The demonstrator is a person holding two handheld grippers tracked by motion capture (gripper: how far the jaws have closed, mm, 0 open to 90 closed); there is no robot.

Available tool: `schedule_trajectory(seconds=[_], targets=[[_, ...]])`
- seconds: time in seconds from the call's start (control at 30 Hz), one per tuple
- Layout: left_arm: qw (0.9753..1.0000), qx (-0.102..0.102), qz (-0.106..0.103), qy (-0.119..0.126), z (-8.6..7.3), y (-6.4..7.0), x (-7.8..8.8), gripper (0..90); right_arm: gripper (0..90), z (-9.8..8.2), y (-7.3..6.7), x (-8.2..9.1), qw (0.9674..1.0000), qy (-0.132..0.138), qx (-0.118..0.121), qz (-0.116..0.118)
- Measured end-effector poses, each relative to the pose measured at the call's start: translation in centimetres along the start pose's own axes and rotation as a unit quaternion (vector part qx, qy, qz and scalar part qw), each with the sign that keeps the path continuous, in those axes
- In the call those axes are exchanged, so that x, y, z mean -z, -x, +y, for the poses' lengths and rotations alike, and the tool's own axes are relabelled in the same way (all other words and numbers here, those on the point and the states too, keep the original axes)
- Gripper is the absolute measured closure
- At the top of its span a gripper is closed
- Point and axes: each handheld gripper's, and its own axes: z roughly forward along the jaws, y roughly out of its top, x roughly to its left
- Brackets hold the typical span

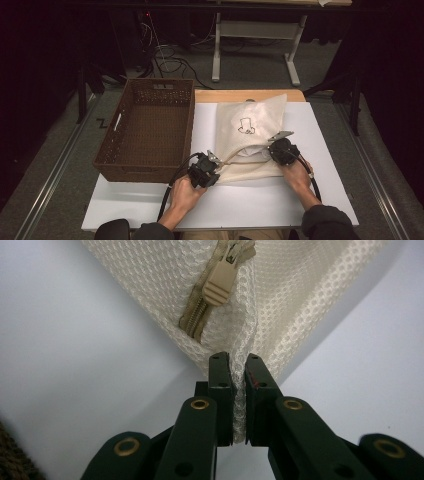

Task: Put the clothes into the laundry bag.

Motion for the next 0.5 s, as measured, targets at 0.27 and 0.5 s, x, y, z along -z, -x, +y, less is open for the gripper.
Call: schedule_trajectory(seconds=[0.27,0.5], targets=[[0.9995,-0.021,0.023,-0.008,0.0,0.7,-0.4,80.4,67.3,-1.2,-0.9,2.8,0.9993,0.020,0.016,0.027],[0.9995,-0.019,0.024,-0.011,0.1,0.8,-0.6,64.4,55.4,-2.9,-1.4,6.2,0.9981,0.036,0.014,0.048]])
